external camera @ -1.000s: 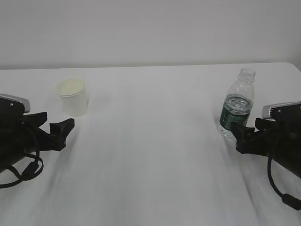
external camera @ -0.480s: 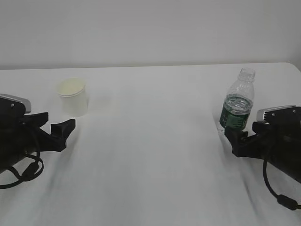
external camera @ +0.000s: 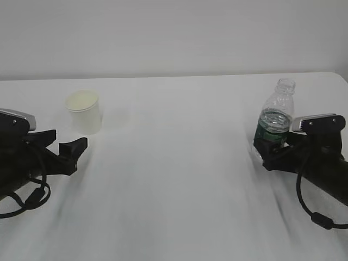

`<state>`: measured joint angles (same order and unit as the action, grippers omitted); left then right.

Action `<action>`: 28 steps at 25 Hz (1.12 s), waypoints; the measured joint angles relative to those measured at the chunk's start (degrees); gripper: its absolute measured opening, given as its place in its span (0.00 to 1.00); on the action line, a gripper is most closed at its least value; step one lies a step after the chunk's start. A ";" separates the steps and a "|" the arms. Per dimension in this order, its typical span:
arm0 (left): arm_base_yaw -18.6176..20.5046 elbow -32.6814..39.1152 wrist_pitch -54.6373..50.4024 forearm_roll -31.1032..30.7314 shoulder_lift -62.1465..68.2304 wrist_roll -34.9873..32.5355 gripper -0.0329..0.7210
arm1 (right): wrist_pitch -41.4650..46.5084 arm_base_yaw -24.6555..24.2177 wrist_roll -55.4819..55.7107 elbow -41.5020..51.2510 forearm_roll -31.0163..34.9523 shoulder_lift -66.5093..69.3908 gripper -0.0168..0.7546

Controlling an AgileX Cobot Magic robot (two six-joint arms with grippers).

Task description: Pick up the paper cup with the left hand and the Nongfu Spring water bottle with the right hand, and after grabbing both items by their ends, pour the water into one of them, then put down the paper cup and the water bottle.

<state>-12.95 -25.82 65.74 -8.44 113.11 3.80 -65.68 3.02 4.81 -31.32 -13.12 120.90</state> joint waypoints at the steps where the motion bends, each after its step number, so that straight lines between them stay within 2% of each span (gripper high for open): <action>1: 0.00 0.00 0.00 0.00 0.00 0.00 0.83 | 0.00 0.00 0.00 -0.36 0.00 0.00 0.88; 19: 0.00 0.00 0.00 -0.09 0.00 0.00 0.83 | 0.00 0.00 -0.31 -5.33 0.00 3.13 0.87; 28: 0.00 0.00 0.00 -0.73 0.00 0.00 0.83 | 0.00 0.00 -3.21 -5.33 0.11 3.13 0.74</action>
<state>-12.95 -25.82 65.74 -9.17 113.11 3.80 -65.68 3.02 1.60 -36.65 -13.01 124.03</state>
